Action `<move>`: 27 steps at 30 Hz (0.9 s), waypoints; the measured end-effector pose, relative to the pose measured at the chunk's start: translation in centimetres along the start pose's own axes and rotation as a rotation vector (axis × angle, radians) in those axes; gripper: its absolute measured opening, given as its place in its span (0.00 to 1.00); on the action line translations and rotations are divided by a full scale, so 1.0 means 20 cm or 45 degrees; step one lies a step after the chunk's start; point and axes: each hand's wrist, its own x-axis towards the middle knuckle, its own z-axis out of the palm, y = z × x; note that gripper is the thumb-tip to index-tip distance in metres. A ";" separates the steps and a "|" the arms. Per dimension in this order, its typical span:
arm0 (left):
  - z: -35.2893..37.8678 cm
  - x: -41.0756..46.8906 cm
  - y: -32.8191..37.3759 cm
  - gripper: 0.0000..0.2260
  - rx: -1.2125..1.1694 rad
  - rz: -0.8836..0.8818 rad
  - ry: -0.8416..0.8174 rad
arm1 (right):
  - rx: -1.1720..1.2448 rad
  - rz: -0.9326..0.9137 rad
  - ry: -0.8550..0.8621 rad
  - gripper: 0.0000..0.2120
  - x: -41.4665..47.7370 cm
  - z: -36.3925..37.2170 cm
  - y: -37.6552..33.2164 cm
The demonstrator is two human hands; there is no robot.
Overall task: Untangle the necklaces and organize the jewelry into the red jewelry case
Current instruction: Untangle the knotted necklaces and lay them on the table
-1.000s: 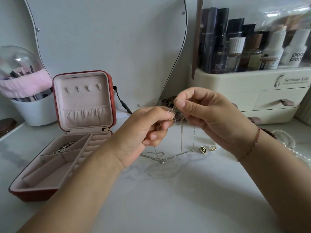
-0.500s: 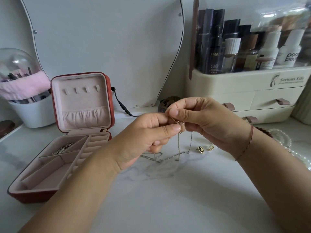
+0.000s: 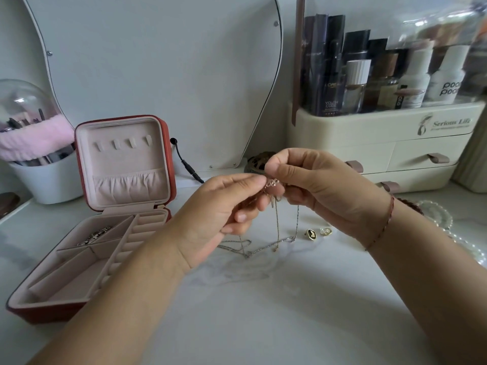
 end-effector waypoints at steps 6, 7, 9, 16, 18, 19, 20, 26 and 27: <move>-0.01 0.02 0.01 0.08 -0.208 -0.029 0.167 | -0.089 -0.078 0.010 0.12 -0.01 0.01 -0.01; -0.02 0.02 0.01 0.07 -0.202 -0.033 0.177 | -0.133 -0.099 0.035 0.13 0.00 0.01 -0.01; -0.02 0.02 0.00 0.07 -0.159 -0.040 0.200 | -0.223 -0.160 0.125 0.13 0.00 0.01 0.00; -0.02 0.02 0.00 0.13 -0.071 -0.095 0.300 | -0.460 -0.283 0.344 0.08 0.00 0.05 0.02; -0.03 0.02 0.00 0.10 -0.064 -0.140 0.330 | -0.457 -0.299 0.367 0.07 0.00 0.05 0.01; -0.02 0.02 0.00 0.09 -0.069 -0.162 0.329 | -0.436 -0.303 0.386 0.06 0.00 0.05 0.00; -0.02 0.02 -0.01 0.09 -0.076 -0.181 0.317 | -0.411 -0.300 0.397 0.06 0.00 0.04 -0.01; -0.01 0.03 -0.01 0.09 -0.204 -0.204 0.272 | -0.485 -0.176 0.220 0.06 0.00 0.02 0.00; -0.02 0.03 -0.01 0.09 -0.246 -0.195 0.277 | -0.524 -0.165 0.186 0.07 0.00 0.02 0.00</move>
